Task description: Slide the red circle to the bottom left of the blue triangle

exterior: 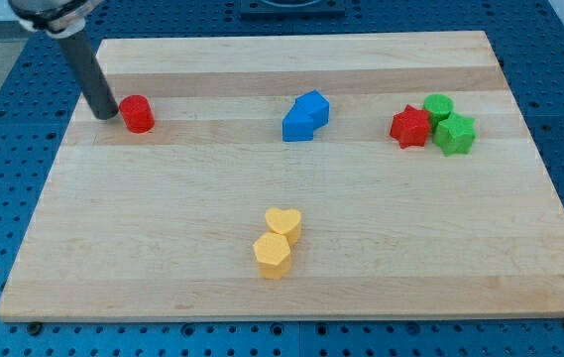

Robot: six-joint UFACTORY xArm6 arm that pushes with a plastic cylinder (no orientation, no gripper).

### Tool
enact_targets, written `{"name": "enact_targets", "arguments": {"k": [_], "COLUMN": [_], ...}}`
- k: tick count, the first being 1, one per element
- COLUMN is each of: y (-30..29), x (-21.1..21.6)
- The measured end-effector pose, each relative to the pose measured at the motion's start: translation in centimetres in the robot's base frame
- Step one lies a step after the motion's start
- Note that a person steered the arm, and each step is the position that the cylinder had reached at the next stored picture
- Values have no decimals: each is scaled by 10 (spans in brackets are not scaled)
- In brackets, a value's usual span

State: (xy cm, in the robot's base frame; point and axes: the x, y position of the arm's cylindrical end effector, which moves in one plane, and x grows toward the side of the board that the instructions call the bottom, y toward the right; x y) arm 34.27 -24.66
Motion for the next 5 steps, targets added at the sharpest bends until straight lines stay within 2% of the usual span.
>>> {"name": "enact_targets", "arguments": {"k": [1,2,5], "y": [22,39,84], "x": [-9,7,98]}}
